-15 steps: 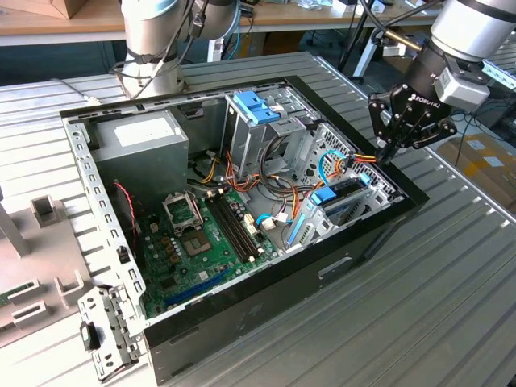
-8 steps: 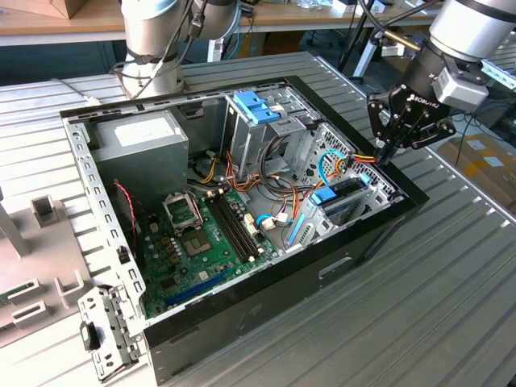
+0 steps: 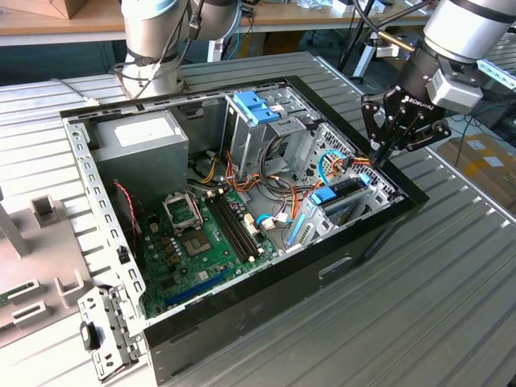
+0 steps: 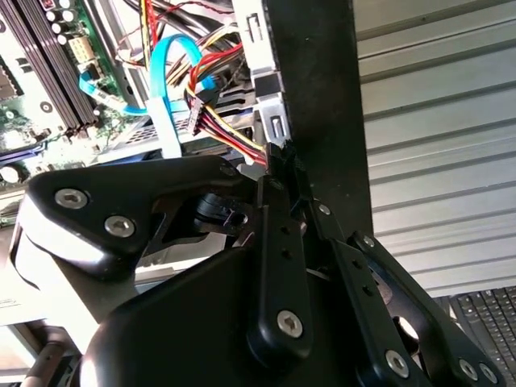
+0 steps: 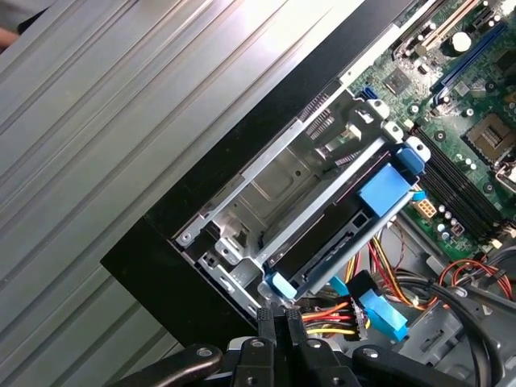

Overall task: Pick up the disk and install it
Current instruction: 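Insert the first disk wire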

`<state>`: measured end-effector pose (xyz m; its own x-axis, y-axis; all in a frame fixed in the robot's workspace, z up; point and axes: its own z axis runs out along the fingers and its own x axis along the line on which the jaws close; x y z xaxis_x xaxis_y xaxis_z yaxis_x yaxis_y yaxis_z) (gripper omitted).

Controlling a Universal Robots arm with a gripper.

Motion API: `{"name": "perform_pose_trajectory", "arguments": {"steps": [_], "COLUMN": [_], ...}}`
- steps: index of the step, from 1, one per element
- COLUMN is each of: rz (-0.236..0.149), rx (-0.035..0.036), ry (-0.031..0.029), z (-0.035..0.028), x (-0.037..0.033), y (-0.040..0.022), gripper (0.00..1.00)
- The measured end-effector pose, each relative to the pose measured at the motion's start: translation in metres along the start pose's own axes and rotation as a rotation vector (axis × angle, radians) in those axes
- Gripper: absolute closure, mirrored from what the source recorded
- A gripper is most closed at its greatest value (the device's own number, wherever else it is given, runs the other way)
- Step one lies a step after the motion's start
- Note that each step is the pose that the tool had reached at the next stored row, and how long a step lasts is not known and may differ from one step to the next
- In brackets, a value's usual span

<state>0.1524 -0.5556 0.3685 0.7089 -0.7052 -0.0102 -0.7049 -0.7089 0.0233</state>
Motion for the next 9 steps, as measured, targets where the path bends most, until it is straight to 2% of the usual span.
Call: {"name": "perform_pose_trajectory", "arguments": {"steps": [9], "rz": [0.000], "rx": [0.0000], "ry": [0.0000], "z": [0.0003], "x": [-0.0076], "y": [0.0076], "gripper": [0.83]}}
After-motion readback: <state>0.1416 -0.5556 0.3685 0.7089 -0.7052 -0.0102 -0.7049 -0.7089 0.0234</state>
